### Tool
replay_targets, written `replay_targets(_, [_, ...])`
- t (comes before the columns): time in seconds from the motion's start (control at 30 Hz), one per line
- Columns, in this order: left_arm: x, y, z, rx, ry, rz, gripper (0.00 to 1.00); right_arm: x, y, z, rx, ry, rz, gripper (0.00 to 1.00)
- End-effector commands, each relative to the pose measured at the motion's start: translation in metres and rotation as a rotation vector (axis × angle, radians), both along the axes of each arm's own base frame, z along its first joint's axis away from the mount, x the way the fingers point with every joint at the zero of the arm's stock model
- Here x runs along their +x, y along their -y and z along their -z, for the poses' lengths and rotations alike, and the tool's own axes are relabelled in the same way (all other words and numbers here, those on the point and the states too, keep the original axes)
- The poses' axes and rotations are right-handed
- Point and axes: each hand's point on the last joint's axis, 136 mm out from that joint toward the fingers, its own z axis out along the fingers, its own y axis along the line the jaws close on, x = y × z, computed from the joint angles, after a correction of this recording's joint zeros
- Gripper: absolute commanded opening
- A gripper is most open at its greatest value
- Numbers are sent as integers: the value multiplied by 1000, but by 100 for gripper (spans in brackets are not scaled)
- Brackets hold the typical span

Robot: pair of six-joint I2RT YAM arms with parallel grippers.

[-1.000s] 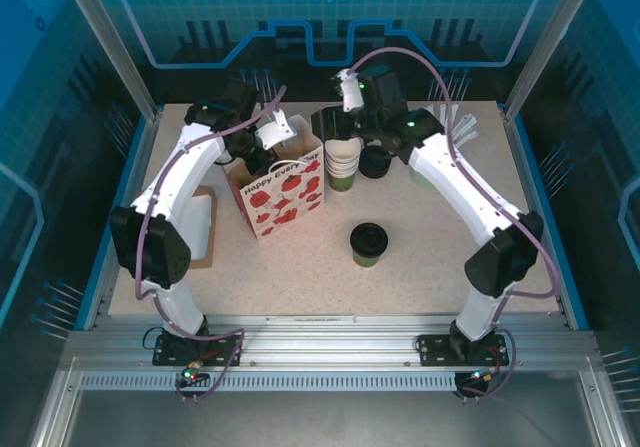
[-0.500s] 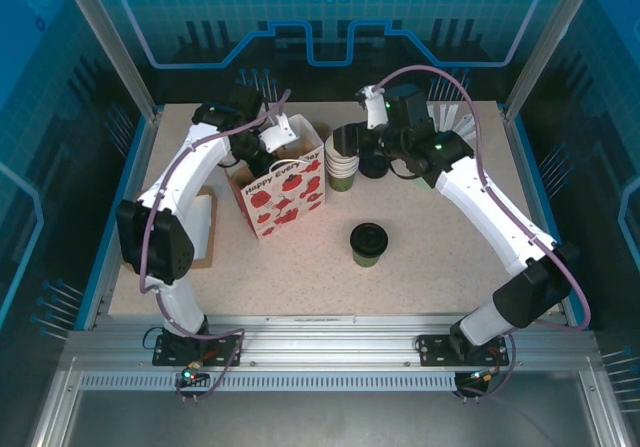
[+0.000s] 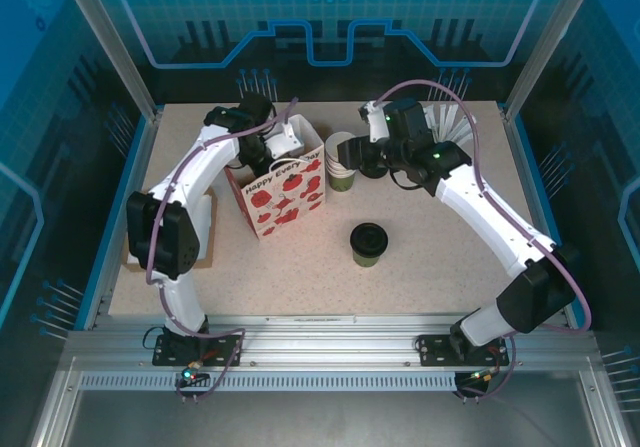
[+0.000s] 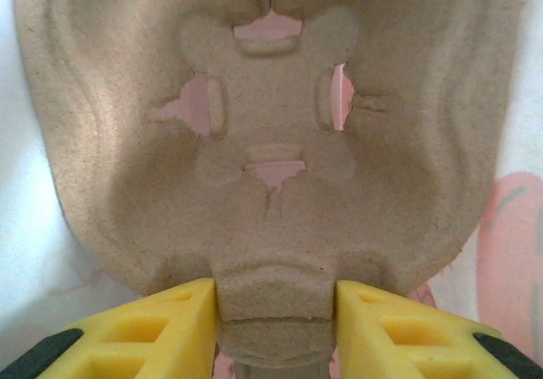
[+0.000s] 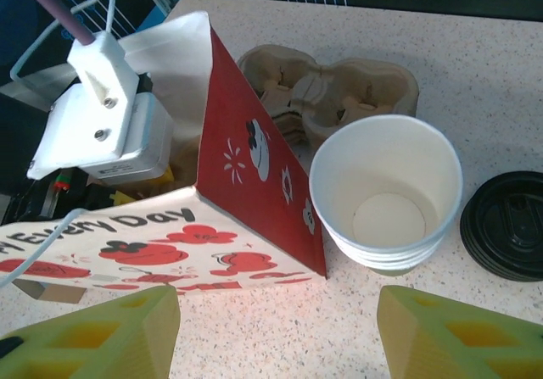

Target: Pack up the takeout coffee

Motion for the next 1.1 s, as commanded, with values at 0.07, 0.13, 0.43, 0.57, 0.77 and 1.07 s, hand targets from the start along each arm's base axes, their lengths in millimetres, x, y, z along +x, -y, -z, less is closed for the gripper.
replay_targets(0.07, [0,2,24,23,-59,-36,42,-4,8,-10,9,40,4,64])
replay_targets(0.13, [1,2,30,35,-67,-49,42,-5,9,-9,9,39,7,64])
replay_targets(0.43, [0,2,51,34,-79,-74,48,-5,11,-2,1,26,8,65])
replay_targets(0.57, [-1,4,59,29,-79,-78,49,-5,10,2,-2,19,6,65])
replay_targets(0.77, [-3,3,75,45,-91,-78,49,-5,11,7,-3,12,10,65])
replay_targets(1.07, [-15,8,85,37,-122,-59,51,-4,12,16,-9,-4,13,65])
